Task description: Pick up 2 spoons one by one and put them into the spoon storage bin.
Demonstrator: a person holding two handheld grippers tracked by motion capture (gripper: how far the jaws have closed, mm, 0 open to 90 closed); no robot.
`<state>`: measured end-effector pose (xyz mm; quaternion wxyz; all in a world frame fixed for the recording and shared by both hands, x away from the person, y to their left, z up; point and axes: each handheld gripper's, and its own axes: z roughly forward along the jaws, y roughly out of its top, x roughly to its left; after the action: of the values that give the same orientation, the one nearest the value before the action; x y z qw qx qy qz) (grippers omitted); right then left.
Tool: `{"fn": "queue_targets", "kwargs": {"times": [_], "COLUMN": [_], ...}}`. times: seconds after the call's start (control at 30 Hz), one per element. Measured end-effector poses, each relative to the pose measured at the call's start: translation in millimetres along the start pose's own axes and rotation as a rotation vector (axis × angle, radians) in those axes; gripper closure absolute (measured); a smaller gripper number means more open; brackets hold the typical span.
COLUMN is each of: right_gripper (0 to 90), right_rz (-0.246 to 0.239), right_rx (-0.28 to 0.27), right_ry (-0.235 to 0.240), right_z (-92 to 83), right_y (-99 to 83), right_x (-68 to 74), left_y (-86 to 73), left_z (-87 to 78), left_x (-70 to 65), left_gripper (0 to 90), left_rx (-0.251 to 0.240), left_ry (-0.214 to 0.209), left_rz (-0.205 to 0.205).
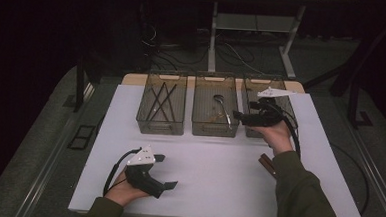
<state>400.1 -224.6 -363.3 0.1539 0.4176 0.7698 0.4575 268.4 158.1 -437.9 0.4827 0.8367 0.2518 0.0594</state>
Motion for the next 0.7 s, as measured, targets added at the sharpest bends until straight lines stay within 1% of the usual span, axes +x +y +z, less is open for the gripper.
{"fn": "queue_targets", "kwargs": {"times": [0.03,0.07,0.17,0.2,0.33,0.43,0.47,0.57,0.7], "right_gripper": [11.7,11.6,11.6,11.6,11.6,11.7,11.7,11.7,11.8], "right_rz": [-0.001,-0.004,-0.018,-0.022,-0.032,-0.039,-0.038,-0.038,-0.034], "right_rx": [0.005,0.013,0.028,0.031,0.038,0.054,0.044,0.046,0.065], "right_ry": [-0.002,-0.006,0.017,0.033,0.042,0.041,0.041,0.033,0.028], "right_z": [-2.1,-4.0,-10.1,-12.6,-21.3,-29.9,-33.6,-44.6,-58.7], "right_y": [-3.2,-6.6,-18.4,-23.7,-37.5,-43.4,-45.2,-51.8,-63.1], "right_x": [-0.1,0.1,-0.1,0.2,1.5,1.8,1.6,0.6,-1.8], "left_y": [0.0,0.0,-0.1,-0.2,-0.1,-0.1,-0.2,-0.4,-0.7], "left_z": [0.1,0.3,0.4,0.4,0.3,0.1,0.0,-1.0,-0.9], "left_x": [-0.3,-0.4,0.3,0.3,0.2,0.2,0.1,0.3,0.3], "left_gripper": [0.0,0.0,0.0,0.0,0.0,0.0,0.0,0.0,0.0], "left_rx": [0.001,0.001,0.001,0.001,0.002,0.002,0.001,0.003,0.001], "left_ry": [-0.001,-0.001,0.002,0.003,0.006,0.007,0.008,0.011,0.013], "left_rz": [0.000,-0.001,-0.002,-0.003,-0.002,0.002,0.002,0.000,0.002]}}
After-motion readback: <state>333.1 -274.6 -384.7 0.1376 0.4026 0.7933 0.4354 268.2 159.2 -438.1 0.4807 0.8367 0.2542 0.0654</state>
